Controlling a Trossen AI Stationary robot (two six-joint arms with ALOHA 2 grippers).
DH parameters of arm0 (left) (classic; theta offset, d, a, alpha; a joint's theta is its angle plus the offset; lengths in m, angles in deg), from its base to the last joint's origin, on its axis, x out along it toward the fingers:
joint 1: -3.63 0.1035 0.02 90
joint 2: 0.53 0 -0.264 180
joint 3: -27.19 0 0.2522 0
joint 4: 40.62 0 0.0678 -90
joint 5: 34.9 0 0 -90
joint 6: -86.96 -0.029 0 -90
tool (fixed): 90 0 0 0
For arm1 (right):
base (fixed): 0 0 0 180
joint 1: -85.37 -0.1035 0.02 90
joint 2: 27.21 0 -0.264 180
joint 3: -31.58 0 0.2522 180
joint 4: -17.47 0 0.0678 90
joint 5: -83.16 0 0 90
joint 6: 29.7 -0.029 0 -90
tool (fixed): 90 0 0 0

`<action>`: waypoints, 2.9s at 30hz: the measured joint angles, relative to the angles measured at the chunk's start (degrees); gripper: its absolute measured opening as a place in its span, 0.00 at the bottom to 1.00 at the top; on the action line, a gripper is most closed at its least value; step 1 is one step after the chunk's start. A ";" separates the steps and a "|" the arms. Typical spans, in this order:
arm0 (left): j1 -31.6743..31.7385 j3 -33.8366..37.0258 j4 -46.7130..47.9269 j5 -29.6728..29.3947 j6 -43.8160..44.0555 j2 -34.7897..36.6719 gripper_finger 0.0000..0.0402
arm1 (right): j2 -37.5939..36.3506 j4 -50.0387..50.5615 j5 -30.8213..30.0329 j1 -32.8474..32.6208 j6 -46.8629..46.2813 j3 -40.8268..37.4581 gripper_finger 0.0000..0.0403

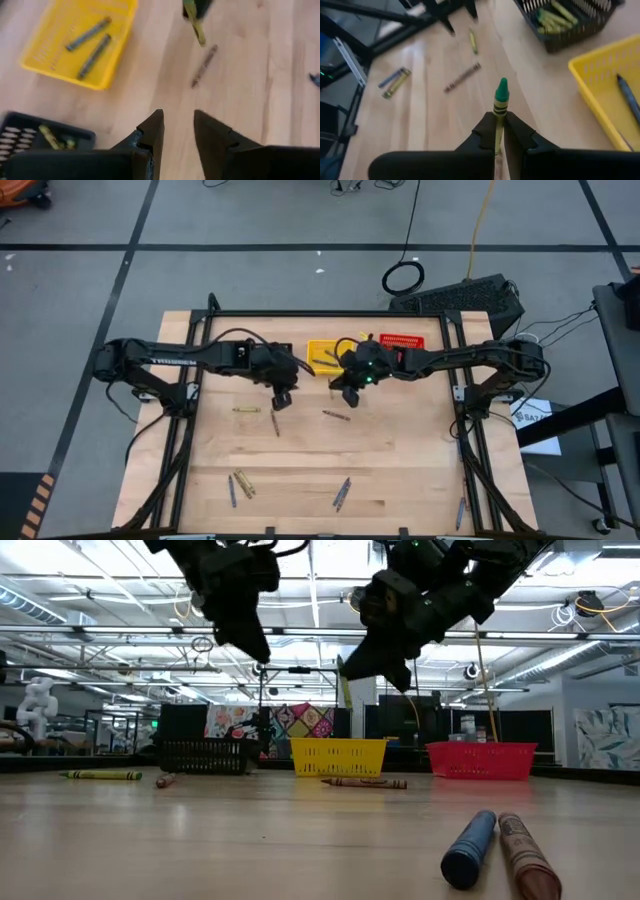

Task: Sort crayons
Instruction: Put the green crayon into the black bin

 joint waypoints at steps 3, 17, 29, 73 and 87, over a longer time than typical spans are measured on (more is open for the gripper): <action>-0.29 -0.03 -3.06 1.88 0.00 -1.36 0.25 | 0.00 -3.29 1.67 0.00 0.00 0.00 0.00; -6.95 0.11 -6.35 9.32 -3.55 -4.08 0.25 | -0.07 -7.42 5.98 -2.78 2.80 0.02 0.00; -6.78 0.11 -12.56 10.46 1.42 -4.06 0.25 | -0.04 -12.28 6.06 -5.83 5.77 0.00 0.00; -6.22 -0.10 -17.15 3.99 2.78 -3.97 0.03 | 0.13 -18.29 5.07 -5.75 5.45 -0.04 0.02; -4.14 0.21 -6.96 -0.17 -0.39 -3.95 0.03 | -0.09 -16.69 -0.13 -5.95 3.68 0.02 0.27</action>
